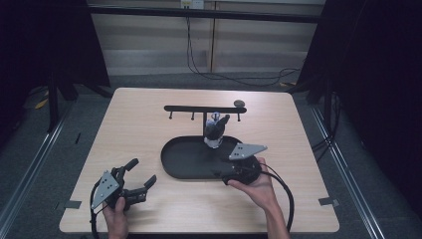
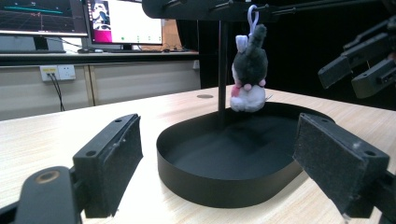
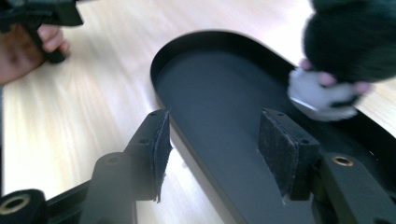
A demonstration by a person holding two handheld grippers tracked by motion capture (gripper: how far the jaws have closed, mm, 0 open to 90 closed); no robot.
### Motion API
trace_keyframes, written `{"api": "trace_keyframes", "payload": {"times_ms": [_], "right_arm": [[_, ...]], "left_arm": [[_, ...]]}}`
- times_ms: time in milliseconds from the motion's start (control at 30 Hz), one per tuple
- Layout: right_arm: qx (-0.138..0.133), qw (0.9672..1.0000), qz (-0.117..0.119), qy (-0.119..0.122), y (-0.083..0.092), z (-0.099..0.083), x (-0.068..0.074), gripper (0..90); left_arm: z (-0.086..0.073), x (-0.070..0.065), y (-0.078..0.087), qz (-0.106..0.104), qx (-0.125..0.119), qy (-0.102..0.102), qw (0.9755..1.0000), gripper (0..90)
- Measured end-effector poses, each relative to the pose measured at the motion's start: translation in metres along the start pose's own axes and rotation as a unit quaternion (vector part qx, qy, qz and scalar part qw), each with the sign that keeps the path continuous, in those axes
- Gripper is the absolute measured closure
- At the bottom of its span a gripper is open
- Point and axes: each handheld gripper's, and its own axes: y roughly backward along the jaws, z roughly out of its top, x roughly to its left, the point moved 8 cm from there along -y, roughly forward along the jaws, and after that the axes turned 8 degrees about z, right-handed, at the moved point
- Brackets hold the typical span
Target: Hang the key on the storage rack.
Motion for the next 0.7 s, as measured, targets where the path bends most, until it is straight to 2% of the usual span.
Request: {"api": "trace_keyframes", "payload": {"times_ms": [33, 100, 133, 167, 233, 267, 300, 333, 367, 433, 500, 533, 567, 633, 667, 700], "right_arm": [[-0.03, 0.9994, -0.009, -0.013, 0.0, -0.006, 0.0, 39.0], [-0.04, 0.9989, -0.013, -0.019, 0.0, -0.01, 0.0, 38.4], [-0.059, 0.9978, -0.018, -0.026, -0.002, -0.017, 0.001, 34.0], [-0.059, 0.9978, -0.018, -0.026, -0.002, -0.017, 0.001, 34.0], [-0.076, 0.9962, -0.024, -0.035, -0.002, -0.022, 0.002, 29.0], [-0.101, 0.9931, -0.038, -0.046, 0.0, -0.028, 0.002, 23.1], [-0.101, 0.9931, -0.038, -0.046, 0.0, -0.028, 0.002, 23.1], [-0.125, 0.9898, -0.039, -0.056, 0.001, -0.036, 0.001, 19.2], [-0.125, 0.9898, -0.039, -0.056, 0.001, -0.036, 0.001, 19.2], [-0.139, 0.986, -0.06, -0.069, 0.002, -0.043, -0.001, 19.4], [-0.144, 0.9808, -0.096, -0.09, 0.002, -0.053, -0.004, 20.3], [-0.148, 0.9774, -0.122, -0.089, 0.003, -0.056, -0.006, 20.3], [-0.148, 0.9774, -0.122, -0.089, 0.003, -0.056, -0.006, 20.3], [-0.162, 0.9753, -0.129, -0.077, 0.002, -0.061, -0.005, 21.5], [-0.185, 0.9699, -0.146, -0.06, 0.006, -0.058, -0.003, 18.6], [-0.193, 0.9686, -0.146, -0.057, 0.006, -0.058, -0.003, 18.3]], "left_arm": [[0.0, 0.0, 0.0, 0.0, 0.0, 0.0, 1.0, 15.2], [0.0, 0.0, 0.0, 0.0, 0.0, 0.0, 1.0, 15.3], [0.0, 0.0, 0.0, 0.0, 0.0, 0.0, 1.0, 15.2], [0.0, 0.0, 0.0, 0.0, 0.0, 0.0, 1.0, 15.2], [0.0, 0.0, 0.0, 0.0, 0.0, 0.0, 1.0, 15.3], [0.0, 0.0, 0.0, 0.0, 0.0, 0.0, 1.0, 15.2], [0.0, 0.0, 0.0, 0.0, 0.0, 0.0, 1.0, 15.2], [0.0, 0.0, 0.0, 0.0, 0.0, 0.0, 1.0, 15.2], [0.0, 0.0, 0.0, 0.0, 0.001, 0.0, 1.0, 15.2], [0.0, 0.0, 0.0, 0.0, 0.0, 0.0, 1.0, 15.3], [0.0, 0.0, 0.0, 0.0, 0.001, 0.0, 1.0, 15.2], [0.0, 0.0, 0.0, 0.0, 0.0, 0.0, 1.0, 15.3], [0.0, 0.0, 0.0, 0.0, 0.0, 0.0, 1.0, 15.3], [0.0, 0.0, 0.0, 0.0, 0.0, 0.0, 1.0, 15.3], [0.0, 0.0, 0.0, 0.0, 0.0, 0.0, 1.0, 15.2], [0.0, 0.0, 0.0, 0.001, 0.0, 0.0, 1.0, 15.2]]}}
